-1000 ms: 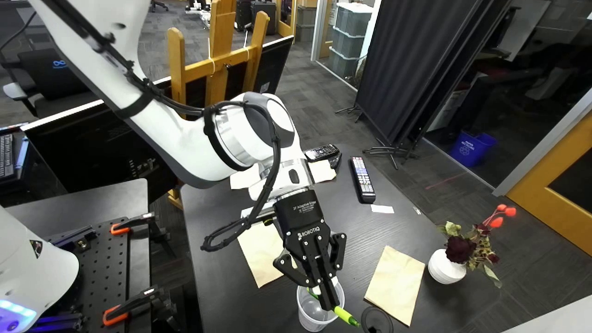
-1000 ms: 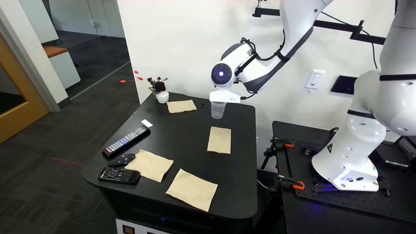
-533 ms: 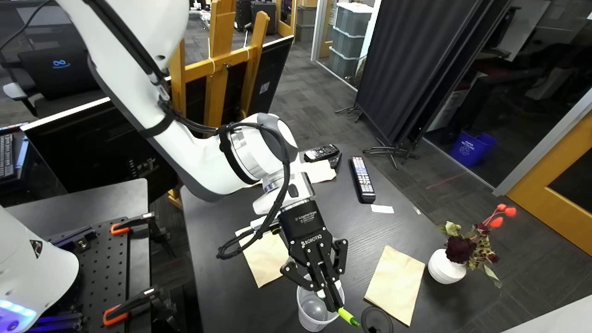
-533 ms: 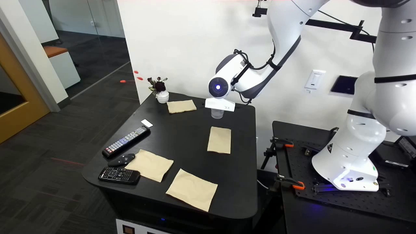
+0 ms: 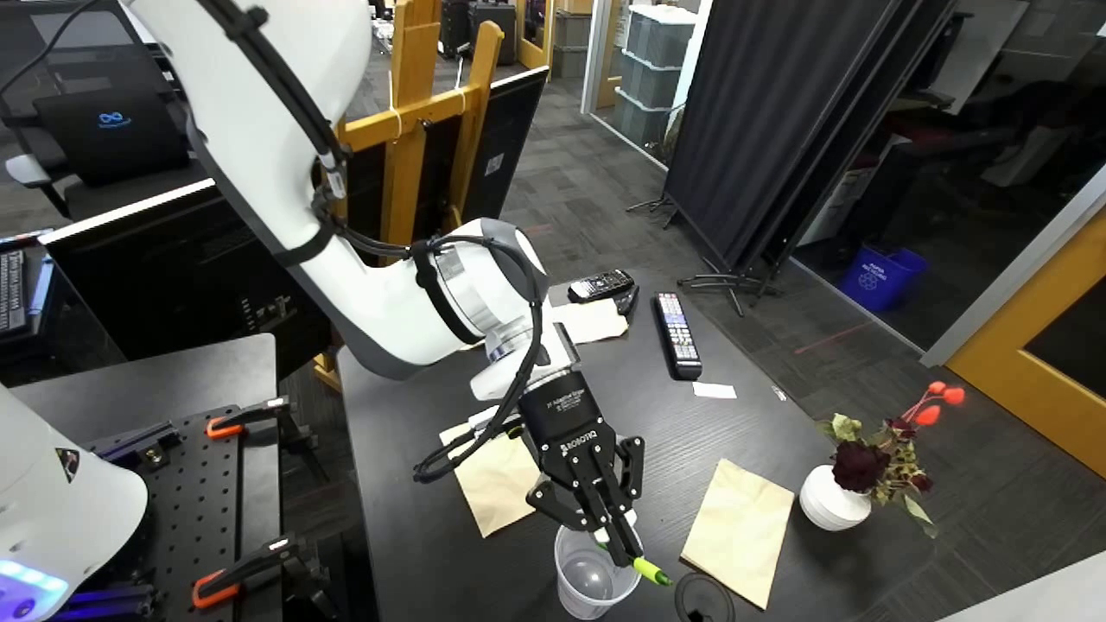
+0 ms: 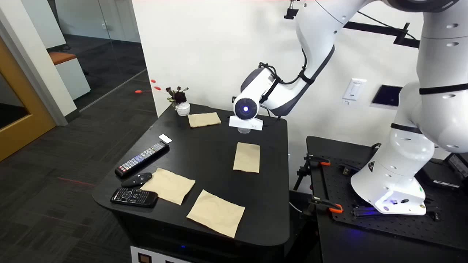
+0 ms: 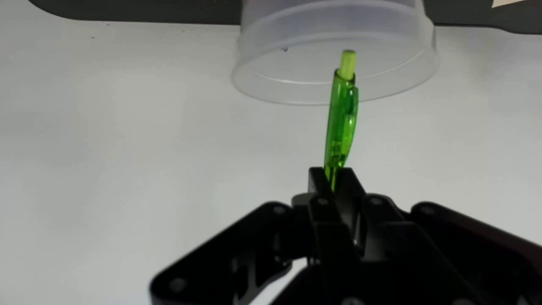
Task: Put the marker into the pen.
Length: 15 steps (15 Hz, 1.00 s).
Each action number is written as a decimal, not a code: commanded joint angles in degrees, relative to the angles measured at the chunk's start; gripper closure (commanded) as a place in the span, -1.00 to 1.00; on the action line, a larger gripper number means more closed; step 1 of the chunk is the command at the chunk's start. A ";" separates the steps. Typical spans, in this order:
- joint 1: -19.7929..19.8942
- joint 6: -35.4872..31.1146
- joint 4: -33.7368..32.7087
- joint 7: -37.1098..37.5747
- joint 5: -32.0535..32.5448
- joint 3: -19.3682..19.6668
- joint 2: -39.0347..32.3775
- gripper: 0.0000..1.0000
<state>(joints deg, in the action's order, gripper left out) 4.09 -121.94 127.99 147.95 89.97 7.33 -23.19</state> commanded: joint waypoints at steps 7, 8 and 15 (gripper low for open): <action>-0.46 11.02 0.74 0.74 5.83 -3.53 -1.20 0.95; -0.42 11.83 0.94 0.57 6.03 -3.81 -1.59 0.95; -0.22 14.29 1.29 0.11 6.21 -5.03 -3.63 -0.04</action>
<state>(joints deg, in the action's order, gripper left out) 3.84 -109.79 128.86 148.68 95.31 3.10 -26.91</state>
